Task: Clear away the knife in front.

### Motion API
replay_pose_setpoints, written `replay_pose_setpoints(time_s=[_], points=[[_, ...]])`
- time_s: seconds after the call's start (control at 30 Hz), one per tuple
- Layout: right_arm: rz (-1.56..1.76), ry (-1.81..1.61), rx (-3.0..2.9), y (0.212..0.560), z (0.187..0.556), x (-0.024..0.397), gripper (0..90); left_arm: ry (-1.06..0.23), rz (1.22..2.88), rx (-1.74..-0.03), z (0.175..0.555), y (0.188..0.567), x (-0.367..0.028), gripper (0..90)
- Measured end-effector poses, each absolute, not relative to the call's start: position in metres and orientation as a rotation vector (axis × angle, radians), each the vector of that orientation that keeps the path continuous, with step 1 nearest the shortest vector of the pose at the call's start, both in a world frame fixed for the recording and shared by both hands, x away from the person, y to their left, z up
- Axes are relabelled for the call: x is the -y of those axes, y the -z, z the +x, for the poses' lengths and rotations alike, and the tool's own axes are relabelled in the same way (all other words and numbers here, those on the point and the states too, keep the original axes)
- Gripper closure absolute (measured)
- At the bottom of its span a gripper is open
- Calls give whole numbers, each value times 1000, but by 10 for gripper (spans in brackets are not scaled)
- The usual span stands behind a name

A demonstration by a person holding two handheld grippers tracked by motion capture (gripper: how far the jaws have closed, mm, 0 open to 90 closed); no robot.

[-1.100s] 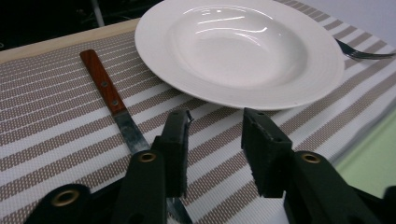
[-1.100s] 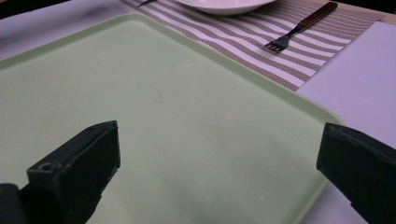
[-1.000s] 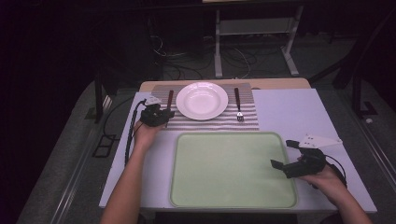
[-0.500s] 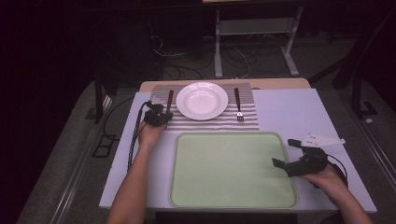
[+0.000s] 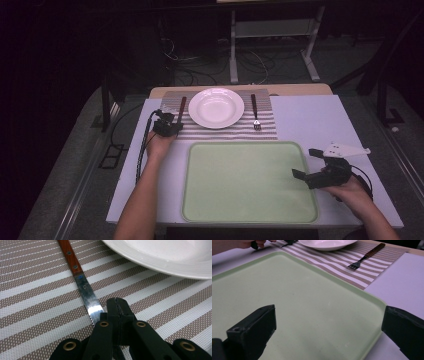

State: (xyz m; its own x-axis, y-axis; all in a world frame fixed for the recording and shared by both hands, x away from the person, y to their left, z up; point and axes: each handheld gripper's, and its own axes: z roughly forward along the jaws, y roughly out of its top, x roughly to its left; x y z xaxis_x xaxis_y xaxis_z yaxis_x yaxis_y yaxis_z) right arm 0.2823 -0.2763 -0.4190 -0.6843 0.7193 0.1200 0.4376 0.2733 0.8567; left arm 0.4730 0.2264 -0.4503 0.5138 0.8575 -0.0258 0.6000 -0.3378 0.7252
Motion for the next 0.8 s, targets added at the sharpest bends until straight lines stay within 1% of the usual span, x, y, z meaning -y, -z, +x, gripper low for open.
replay_pose_setpoints(time_s=[0.4,0.67,0.8], points=[[1059,-1363,-2254,419,282,277,0,-522,2080,-1213,471,448,-237,895],[1060,-1361,-2253,419,282,277,0,-531,2012,-1287,470,449,-258,895],[1059,-1359,-2256,419,282,276,0,-527,2004,-1293,469,449,-261,895]])
